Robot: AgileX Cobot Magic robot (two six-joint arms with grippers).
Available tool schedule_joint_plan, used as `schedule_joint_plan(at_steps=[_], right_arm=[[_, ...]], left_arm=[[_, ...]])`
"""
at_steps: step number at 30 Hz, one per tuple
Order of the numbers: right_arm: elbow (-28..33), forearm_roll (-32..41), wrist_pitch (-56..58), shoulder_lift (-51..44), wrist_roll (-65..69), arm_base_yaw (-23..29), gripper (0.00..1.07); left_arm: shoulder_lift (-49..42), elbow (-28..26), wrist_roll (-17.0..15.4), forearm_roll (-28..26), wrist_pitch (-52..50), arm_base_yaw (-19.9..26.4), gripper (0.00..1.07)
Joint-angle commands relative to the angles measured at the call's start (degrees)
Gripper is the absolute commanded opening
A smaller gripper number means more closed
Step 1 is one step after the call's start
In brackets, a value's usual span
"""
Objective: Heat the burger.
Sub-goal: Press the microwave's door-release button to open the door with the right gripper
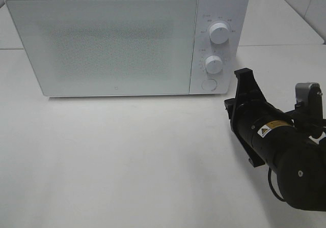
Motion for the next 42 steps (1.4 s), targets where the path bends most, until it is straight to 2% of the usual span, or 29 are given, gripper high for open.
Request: schedule_joint_plan(at_steps=[1,12,22,36,42], right_arm=[[-0.06,-0.17,-0.46,0.23,1.15,0.0,0.0],[-4.18,-0.74,-0.97,7.45,7.85,-0.11,0.0],[-10.31,-11.75,1.2,11.4,10.26,-8.77,0.0],[-17.42,-18.74,2.69,17.19,16.39,-15.24,0.0],[-18.91,-18.91,2.92,18.39,17.3,-16.04,0.0]], left_arm=[[-0.4,0.06,-0.11,-0.06,-0.8,0.11,1.0],[-0.4,0.06,-0.11,-0.06,-0.8,0.11,1.0],[-0.4,0.06,-0.11,0.0,-0.8,0.11,1.0],[-0.4,0.06,-0.11,0.0,-0.8,0.11,1.0],[-0.4,0.06,-0.11,0.0,-0.8,0.11,1.0]])
